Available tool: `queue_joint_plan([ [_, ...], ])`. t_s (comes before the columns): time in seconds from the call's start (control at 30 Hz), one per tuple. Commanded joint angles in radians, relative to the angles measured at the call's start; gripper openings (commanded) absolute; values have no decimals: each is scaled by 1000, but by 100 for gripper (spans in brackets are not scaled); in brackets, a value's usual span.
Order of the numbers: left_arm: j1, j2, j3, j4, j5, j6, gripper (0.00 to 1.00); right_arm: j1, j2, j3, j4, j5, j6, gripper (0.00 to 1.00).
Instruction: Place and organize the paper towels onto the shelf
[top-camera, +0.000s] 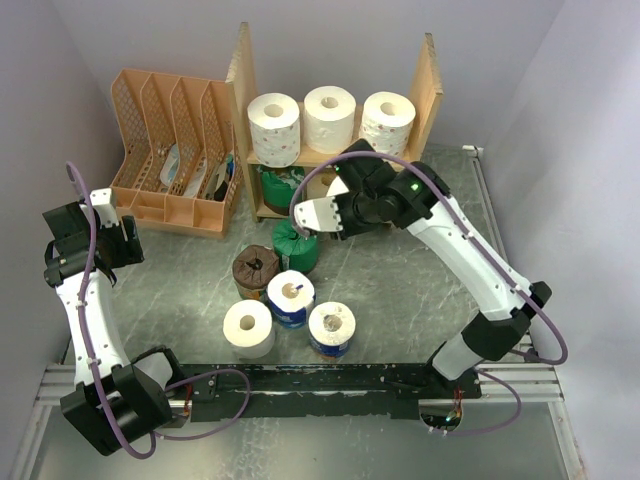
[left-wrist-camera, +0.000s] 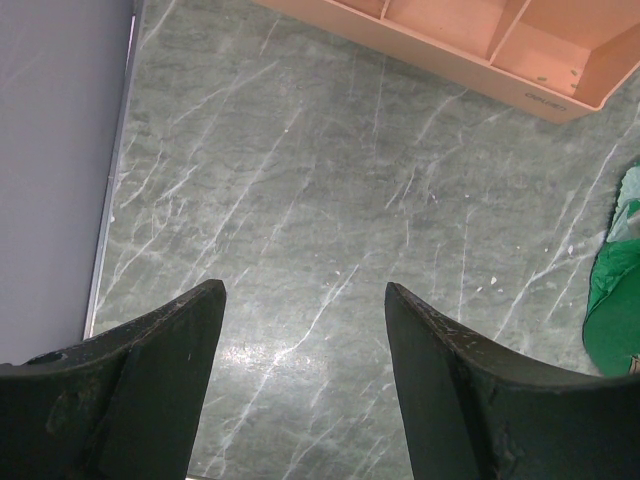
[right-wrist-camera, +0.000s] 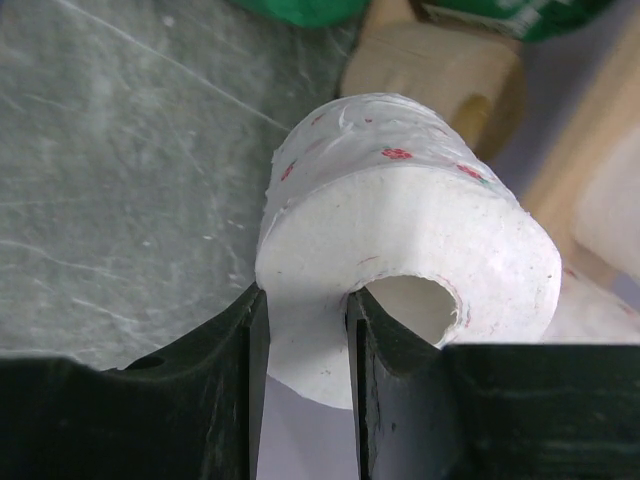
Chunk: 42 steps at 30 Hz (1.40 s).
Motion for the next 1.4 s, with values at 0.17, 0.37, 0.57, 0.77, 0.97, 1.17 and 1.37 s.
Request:
queue_joint_plan([
  [0.17, -1, -3, -11, 31, 29, 9, 76, -21, 43, 252, 1, 232, 3, 0],
  [0.37, -1, -6, -10, 31, 36, 10, 77, -39, 36, 289, 1, 234, 33, 0],
  [0.57, -1, -13, -10, 31, 41, 12, 77, -91, 89, 491, 3, 128, 196, 0],
  [0.77, -1, -13, -8, 28, 48, 15, 77, -99, 54, 412, 2, 141, 275, 0],
  [0.97, -1, -25, -8, 28, 53, 15, 77, -123, 33, 349, 2, 93, 321, 0],
  [1.17, -1, -33, -8, 29, 58, 17, 77, -256, 60, 368, 3, 25, 284, 0],
  [1.37, -1, -35, -9, 27, 69, 21, 77, -387, 108, 425, 4, -19, 231, 0],
])
